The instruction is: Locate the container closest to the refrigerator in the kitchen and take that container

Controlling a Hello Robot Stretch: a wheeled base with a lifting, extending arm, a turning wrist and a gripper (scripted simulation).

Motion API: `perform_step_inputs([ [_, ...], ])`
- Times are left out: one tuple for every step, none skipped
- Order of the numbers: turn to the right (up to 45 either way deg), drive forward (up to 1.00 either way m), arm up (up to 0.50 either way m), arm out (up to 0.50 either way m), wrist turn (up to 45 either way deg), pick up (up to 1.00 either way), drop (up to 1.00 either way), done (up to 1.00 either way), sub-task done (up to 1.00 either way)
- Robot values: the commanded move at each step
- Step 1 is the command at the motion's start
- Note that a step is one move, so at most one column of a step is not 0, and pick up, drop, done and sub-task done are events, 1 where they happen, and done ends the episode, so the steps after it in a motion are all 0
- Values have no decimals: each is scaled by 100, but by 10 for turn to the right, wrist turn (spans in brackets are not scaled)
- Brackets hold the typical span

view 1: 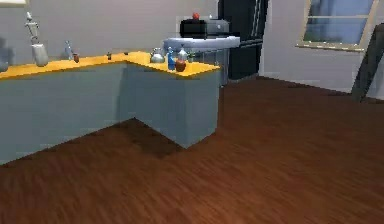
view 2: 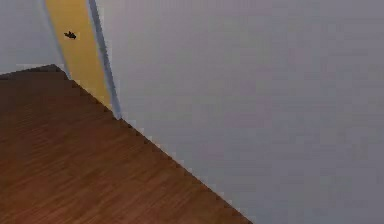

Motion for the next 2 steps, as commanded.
perform_step_inputs([
  [-360, 0, 0, 0, 0, 0, 0, 0, 0],
  [0, 15, 0, 0, 0, 0, 0, 0, 0],
])
